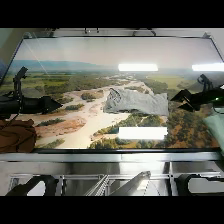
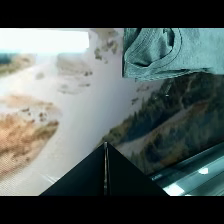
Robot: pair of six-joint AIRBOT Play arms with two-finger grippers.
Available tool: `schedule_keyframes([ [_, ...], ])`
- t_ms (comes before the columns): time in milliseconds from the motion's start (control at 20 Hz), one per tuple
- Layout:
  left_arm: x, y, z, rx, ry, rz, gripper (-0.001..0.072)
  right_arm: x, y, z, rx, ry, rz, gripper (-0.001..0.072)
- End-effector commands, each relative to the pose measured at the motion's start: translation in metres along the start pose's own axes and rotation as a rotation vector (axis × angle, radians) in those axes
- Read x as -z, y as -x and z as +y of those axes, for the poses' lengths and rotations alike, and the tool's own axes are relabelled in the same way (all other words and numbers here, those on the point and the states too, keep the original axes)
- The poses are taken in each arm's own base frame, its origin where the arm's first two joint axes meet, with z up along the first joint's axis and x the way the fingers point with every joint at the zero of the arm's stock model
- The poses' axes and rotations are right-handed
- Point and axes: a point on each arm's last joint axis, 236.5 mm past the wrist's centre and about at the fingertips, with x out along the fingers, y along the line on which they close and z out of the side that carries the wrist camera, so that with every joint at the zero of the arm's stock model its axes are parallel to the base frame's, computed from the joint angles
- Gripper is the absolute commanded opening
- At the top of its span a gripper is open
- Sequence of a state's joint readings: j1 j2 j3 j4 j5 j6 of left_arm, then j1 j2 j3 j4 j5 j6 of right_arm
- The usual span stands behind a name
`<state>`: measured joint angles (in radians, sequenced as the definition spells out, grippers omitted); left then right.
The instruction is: Fold the shirts.
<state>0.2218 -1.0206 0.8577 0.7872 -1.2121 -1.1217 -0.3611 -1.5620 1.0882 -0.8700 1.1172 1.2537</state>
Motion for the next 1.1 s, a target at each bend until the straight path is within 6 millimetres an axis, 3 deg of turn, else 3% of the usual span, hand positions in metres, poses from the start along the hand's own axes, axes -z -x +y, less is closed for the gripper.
schedule_keyframes([
  [0, 0.001, 0.000, -0.001, 0.004, 0.007, 0.002, 0.0017, 0.006, -0.043, 0.021, -0.131, -0.010, 0.044, 0.0665],
  [100, 0.001, 0.000, -0.001, 0.004, 0.007, 0.002, 0.0017, 0.009, -0.064, 0.033, -0.162, -0.035, 0.057, 0.0638],
  [250, 0.003, 0.000, -0.002, 0.009, 0.007, 0.013, 0.0016, 0.010, -0.075, 0.056, -0.224, -0.005, 0.057, 0.0239],
  [300, 0.004, 0.000, -0.002, 0.010, 0.006, 0.016, 0.0017, 0.006, -0.072, 0.069, -0.269, 0.013, 0.041, 0.0039],
  [350, 0.004, 0.000, -0.002, 0.010, 0.006, 0.016, 0.0016, 0.001, -0.065, 0.084, -0.327, 0.014, 0.023, 0.0020],
  [450, 0.004, 0.000, -0.002, 0.010, 0.006, 0.017, 0.0017, -0.016, -0.036, 0.126, -0.486, 0.020, -0.042, 0.0019],
  [500, 0.004, 0.000, -0.002, 0.010, 0.006, 0.016, 0.0016, -0.028, -0.010, 0.149, -0.587, 0.025, -0.093, 0.0019],
  [600, 0.004, 0.000, -0.002, 0.009, 0.006, 0.015, 0.0017, -0.063, 0.061, 0.187, -0.758, 0.042, -0.249, 0.0019],
  [650, 0.004, 0.000, -0.002, 0.010, 0.006, 0.015, 0.0017, -0.082, 0.099, 0.193, -0.788, 0.051, -0.353, 0.0019],
  [750, 0.004, 0.000, -0.002, 0.009, 0.006, 0.015, 0.0017, -0.121, 0.179, 0.181, -0.749, 0.039, -0.596, 0.0019],
  [850, 0.003, 0.000, -0.002, 0.009, 0.006, 0.013, 0.0017, -0.145, 0.263, 0.141, -0.665, -0.050, -0.852, 0.0019],
  [950, 0.003, 0.000, -0.002, 0.008, 0.005, 0.012, 0.0017, -0.140, 0.330, 0.089, -0.502, -0.127, -1.024, 0.0018],
  [1050, 0.003, 0.000, -0.002, 0.009, 0.006, 0.011, 0.0017, -0.103, 0.365, 0.019, -0.204, -0.241, -1.076, 0.0018],
])
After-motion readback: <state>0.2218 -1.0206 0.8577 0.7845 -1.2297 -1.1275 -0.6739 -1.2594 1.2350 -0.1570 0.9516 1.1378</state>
